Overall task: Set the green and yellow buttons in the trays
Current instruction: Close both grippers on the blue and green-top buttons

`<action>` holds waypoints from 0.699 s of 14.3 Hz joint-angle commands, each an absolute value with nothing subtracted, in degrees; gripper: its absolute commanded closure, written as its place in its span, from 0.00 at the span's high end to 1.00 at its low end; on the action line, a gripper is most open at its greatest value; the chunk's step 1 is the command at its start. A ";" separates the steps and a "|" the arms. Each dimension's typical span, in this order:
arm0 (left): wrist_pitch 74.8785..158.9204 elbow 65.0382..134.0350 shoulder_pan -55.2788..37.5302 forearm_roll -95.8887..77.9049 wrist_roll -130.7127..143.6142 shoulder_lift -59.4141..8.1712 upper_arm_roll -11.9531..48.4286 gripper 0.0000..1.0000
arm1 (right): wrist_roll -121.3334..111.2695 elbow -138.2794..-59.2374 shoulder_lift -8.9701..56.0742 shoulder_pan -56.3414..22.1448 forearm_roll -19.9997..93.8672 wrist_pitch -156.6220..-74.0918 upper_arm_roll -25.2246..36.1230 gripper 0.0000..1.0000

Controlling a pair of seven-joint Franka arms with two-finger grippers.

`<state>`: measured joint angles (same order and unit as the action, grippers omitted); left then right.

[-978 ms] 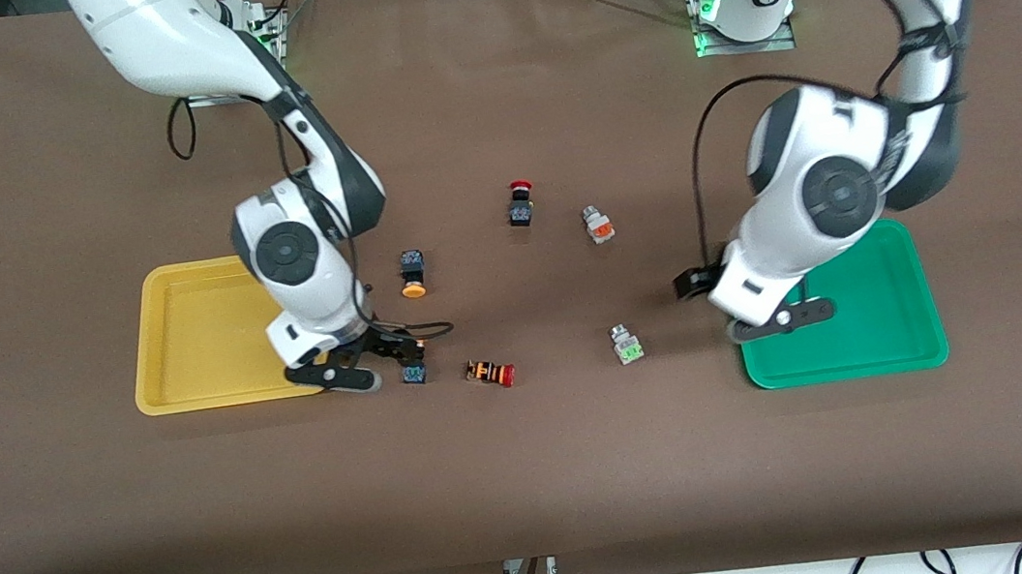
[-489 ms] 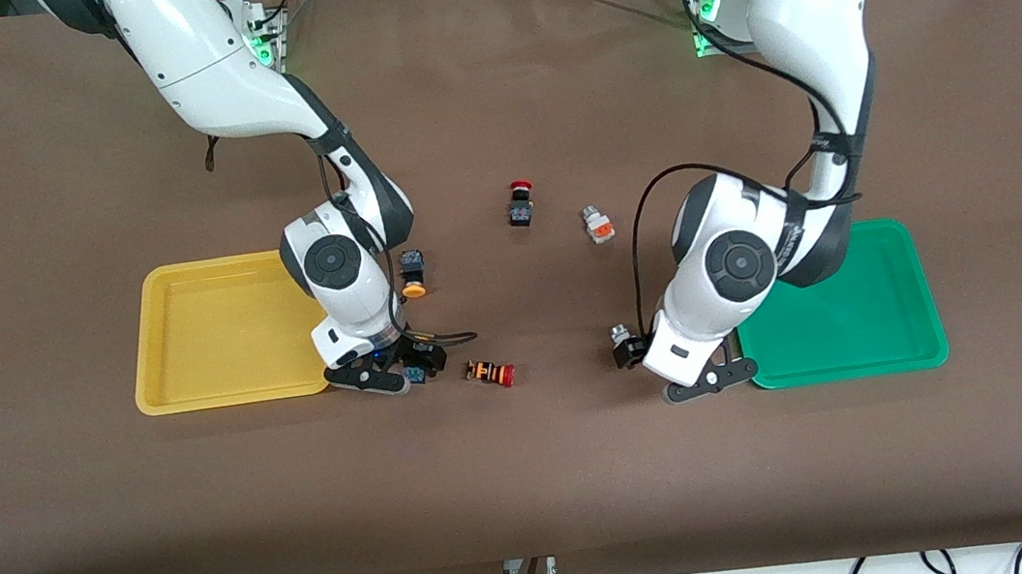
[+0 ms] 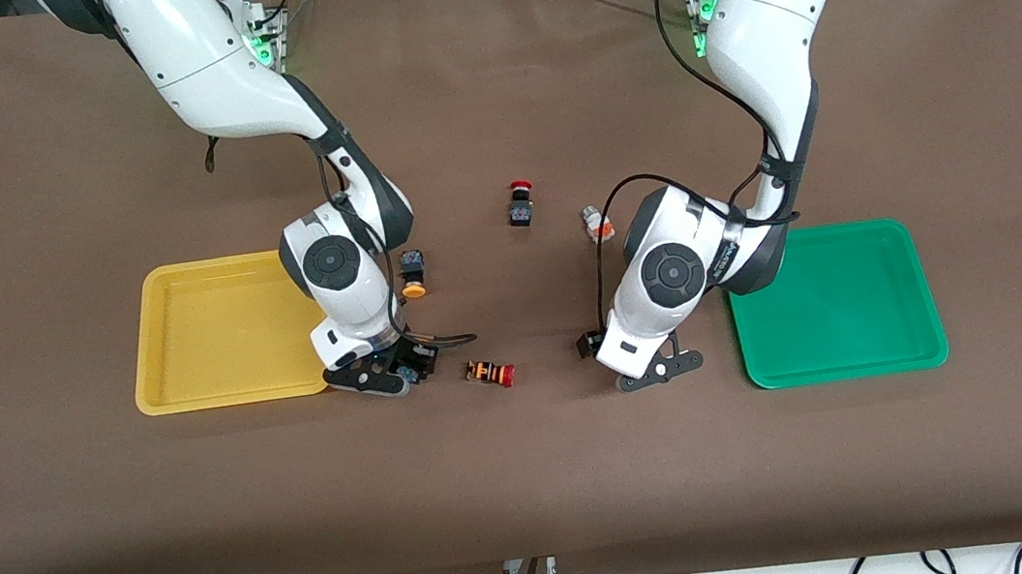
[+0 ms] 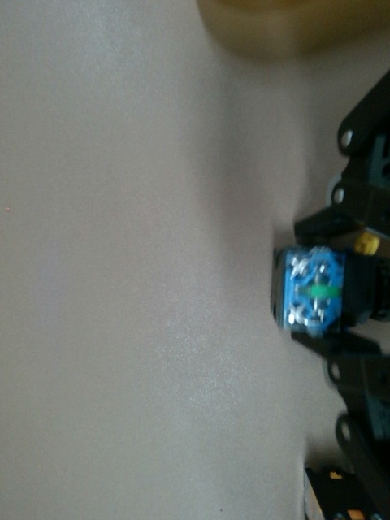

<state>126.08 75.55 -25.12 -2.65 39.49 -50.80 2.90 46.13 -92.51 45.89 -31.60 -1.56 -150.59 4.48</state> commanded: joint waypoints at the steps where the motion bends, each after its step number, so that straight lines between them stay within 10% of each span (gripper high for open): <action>1: 126.03 75.94 -24.96 -1.32 39.38 -51.06 2.11 1.00 | 46.15 -91.76 46.58 -31.64 -1.58 -150.82 4.48 0.00; 3: 126.04 75.94 -25.40 -0.62 39.46 -51.59 2.11 1.00 | 45.09 -90.10 45.97 -31.12 -2.02 -150.12 4.66 0.00; 6: 126.12 75.67 -25.40 -0.44 39.38 -53.08 2.11 0.35 | 38.44 -86.85 43.95 -28.40 -1.59 -140.49 4.75 0.00; 10: 125.77 75.15 -25.40 2.45 39.55 -51.95 1.93 0.00 | 28.41 -88.06 37.98 -23.65 -0.97 -130.27 5.01 0.00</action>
<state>126.16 75.59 -25.07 -0.12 39.38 -52.82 2.40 33.51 -86.13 41.93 -26.15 -1.60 -134.38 5.59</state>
